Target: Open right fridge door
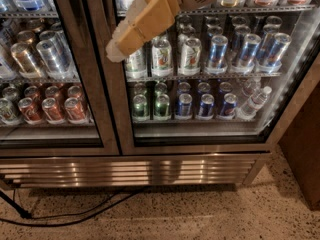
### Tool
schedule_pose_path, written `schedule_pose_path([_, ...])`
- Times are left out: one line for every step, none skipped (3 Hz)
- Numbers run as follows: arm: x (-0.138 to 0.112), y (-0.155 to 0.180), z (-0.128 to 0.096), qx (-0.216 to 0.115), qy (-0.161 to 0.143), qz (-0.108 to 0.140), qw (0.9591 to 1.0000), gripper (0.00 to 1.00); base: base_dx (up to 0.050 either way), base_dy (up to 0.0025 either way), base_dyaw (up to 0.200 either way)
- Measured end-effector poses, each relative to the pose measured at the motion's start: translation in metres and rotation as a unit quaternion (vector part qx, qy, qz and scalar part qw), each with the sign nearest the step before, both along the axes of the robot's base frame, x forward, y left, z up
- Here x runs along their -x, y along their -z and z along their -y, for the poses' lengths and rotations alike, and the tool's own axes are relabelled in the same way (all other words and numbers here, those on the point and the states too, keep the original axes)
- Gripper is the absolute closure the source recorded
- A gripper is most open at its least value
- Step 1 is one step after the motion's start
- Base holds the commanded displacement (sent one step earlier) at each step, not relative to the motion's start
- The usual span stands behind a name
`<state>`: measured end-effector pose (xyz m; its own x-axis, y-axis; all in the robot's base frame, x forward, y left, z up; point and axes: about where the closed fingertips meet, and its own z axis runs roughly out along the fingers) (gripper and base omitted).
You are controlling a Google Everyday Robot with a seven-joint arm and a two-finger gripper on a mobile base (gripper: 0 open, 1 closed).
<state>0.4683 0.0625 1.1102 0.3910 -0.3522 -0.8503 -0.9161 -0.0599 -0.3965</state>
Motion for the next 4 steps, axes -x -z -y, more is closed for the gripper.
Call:
schedule_pose_path([-0.001,-0.009,-0.010,-0.001,-0.007,0.006,1.0000,0.00,0.000,0.00000,0.000])
schedule_pose_path([-0.004,-0.008,-0.011,0.000,0.002,0.008,1.0000,0.00,0.000,0.00000,0.000])
schedule_pose_path([-0.021,0.026,-0.014,-0.033,0.006,-0.039,0.9987,0.00,0.000,0.00000,0.000])
schedule_pose_path([-0.030,0.069,-0.018,-0.052,0.002,-0.124,0.9910,0.00,0.000,0.00000,0.000])
